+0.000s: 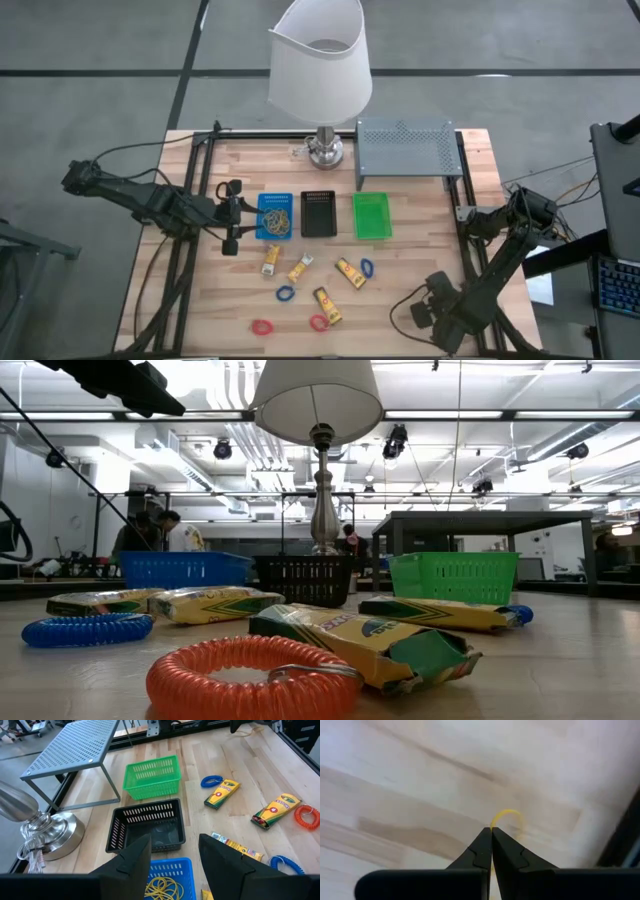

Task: Pick & Place Office Desk Supplies
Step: Put the yellow rubber band into the blue bin

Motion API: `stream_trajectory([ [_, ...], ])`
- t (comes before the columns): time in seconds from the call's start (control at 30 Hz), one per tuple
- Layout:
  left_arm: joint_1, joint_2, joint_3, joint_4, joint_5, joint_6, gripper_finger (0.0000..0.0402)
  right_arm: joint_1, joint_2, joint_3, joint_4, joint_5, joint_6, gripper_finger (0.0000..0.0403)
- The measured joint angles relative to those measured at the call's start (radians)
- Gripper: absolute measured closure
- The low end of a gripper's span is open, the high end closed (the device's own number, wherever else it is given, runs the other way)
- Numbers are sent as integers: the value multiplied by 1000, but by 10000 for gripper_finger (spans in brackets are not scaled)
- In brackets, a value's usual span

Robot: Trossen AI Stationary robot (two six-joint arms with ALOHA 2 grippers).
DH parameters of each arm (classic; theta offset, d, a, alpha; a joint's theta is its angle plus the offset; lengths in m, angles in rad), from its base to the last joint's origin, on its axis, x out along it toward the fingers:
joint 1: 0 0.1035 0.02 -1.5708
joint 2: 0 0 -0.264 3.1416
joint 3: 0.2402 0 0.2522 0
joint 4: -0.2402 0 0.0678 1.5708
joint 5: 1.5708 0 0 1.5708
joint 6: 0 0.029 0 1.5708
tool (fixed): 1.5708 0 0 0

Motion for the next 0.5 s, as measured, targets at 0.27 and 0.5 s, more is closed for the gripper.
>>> stream_trajectory([
  [0.27,0,0,0,0,0,0,233,0,0,80,-164,345,-14,395],
  [0.5,0,0,0,0,0,0,233,-1,0,65,-200,704,-17,395],
])
